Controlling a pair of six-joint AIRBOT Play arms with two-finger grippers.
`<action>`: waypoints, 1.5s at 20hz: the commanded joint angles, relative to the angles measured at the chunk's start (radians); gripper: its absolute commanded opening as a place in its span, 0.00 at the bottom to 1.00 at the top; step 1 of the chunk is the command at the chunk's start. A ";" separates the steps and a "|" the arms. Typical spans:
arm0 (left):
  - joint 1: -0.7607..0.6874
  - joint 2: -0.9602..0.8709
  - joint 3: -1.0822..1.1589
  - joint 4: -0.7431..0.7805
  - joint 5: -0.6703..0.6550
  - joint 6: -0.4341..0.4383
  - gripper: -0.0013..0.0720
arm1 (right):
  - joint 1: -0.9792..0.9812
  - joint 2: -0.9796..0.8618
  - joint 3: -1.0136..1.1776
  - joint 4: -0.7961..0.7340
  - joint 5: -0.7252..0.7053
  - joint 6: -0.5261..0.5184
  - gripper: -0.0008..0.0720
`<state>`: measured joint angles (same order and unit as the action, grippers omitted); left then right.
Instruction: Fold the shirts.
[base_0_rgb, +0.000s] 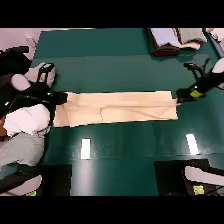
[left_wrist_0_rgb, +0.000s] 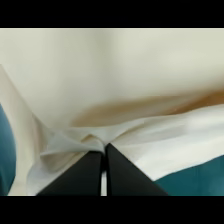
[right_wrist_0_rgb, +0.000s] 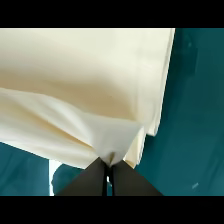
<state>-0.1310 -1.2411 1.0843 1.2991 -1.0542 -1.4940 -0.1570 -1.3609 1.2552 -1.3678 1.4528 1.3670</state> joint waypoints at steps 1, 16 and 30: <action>0.008 -0.167 0.092 -0.003 0.052 0.010 0.05 | 0.004 -0.155 0.125 0.116 -0.043 0.002 0.03; -0.043 -0.178 0.159 -0.174 -0.013 0.002 0.05 | -0.392 -0.174 -0.124 0.401 -0.041 -0.186 0.75; -0.401 -0.382 0.270 -0.239 0.235 -0.050 0.05 | -0.096 -0.080 -0.022 0.572 -0.138 -0.219 0.03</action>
<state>-0.5037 -1.5646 1.3037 1.0668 -0.8387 -1.5406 -0.2962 -1.5085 1.1378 -0.8135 1.2869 1.0931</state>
